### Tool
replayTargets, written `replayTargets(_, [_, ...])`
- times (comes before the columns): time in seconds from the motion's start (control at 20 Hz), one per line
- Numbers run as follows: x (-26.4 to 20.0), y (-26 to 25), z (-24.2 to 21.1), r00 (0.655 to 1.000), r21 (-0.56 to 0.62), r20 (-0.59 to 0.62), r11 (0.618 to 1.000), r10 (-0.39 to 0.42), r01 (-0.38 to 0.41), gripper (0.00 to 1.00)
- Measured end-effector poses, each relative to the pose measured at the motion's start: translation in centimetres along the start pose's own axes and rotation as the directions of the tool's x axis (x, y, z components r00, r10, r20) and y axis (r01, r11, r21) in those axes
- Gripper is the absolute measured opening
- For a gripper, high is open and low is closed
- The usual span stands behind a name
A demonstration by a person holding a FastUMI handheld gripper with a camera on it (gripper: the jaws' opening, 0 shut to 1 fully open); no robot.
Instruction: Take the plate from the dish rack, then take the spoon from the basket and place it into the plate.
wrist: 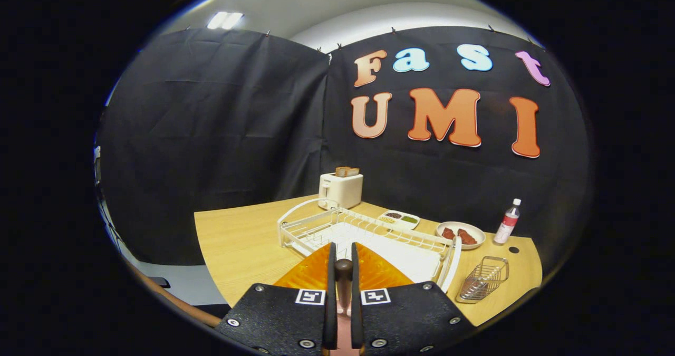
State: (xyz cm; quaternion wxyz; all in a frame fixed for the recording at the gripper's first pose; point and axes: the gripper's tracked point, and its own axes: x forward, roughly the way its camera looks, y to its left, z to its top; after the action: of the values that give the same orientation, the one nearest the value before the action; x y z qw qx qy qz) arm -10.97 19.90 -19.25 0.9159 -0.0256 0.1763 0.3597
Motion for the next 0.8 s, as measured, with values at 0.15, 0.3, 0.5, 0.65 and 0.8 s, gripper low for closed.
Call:
replayTargets(0.15, [0.2, 0.2, -1.7, 1.0, -0.008, -0.015, 1.0, 0.026, -0.027, 0.1])
replayTargets(0.3, [-0.1, -0.7, -1.9, 1.0, -0.041, 0.004, 0.999, 0.02, -0.02, 0.1])
replayTargets(0.5, [-1.0, -3.3, -2.7, 1.0, -0.017, -0.006, 1.0, -0.013, 0.013, 0.13])
replayTargets(0.65, [-2.0, -5.2, -4.0, 0.997, 0.009, -0.057, 0.999, -0.048, 0.048, 0.16])
replayTargets(0.8, [-2.9, -5.7, -5.4, 0.992, 0.019, -0.106, 0.997, -0.071, 0.073, 0.22])
